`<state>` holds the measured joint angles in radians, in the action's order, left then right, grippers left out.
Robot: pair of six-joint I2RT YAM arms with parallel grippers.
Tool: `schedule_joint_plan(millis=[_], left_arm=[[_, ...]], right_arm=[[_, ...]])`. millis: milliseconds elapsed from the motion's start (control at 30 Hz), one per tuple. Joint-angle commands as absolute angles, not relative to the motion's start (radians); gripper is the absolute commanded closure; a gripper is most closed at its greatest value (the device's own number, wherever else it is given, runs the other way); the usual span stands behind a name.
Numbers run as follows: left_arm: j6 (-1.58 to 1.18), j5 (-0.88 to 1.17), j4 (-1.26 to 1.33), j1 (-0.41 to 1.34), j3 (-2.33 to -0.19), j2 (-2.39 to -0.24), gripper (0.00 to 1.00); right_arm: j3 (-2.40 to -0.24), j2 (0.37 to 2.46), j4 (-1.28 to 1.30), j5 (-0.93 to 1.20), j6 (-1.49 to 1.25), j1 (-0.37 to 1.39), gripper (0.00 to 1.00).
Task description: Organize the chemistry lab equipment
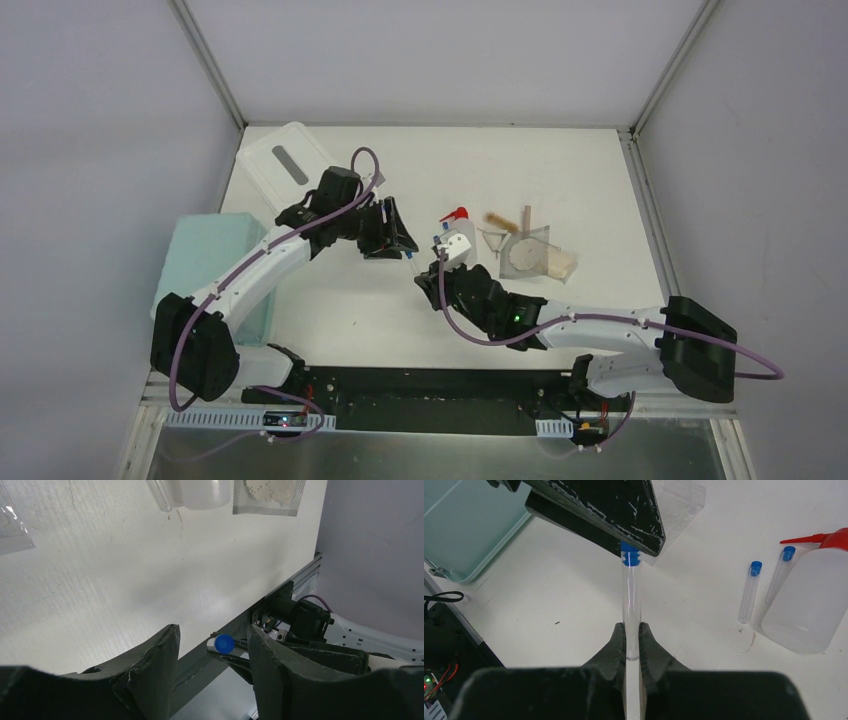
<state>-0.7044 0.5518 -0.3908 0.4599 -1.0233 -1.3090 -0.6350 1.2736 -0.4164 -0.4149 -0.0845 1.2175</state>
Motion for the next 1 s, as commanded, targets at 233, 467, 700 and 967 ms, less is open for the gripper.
schedule_joint_plan(millis=[233,467,700,967], left_arm=[[-0.786,0.59,-0.296,0.481,-0.992,-1.312,0.64],[-0.792,0.599,-0.294,0.489,-0.99,-1.307,0.79],[-0.795,0.612,-0.295,0.495,-0.981,-1.307,0.89],[-0.784,0.585,-0.294,0.5,-0.979,-1.298,1.0]], right_arm=[[-0.617,1.222,-0.477,-0.456,-0.075,1.232,1.0],[-0.621,1.232,-0.47,-0.483,-0.078,1.234,1.0],[-0.619,1.233,-0.466,-0.493,-0.089,1.233,1.0],[-0.626,1.235,-0.445,-0.508,-0.099,1.233,0.99]])
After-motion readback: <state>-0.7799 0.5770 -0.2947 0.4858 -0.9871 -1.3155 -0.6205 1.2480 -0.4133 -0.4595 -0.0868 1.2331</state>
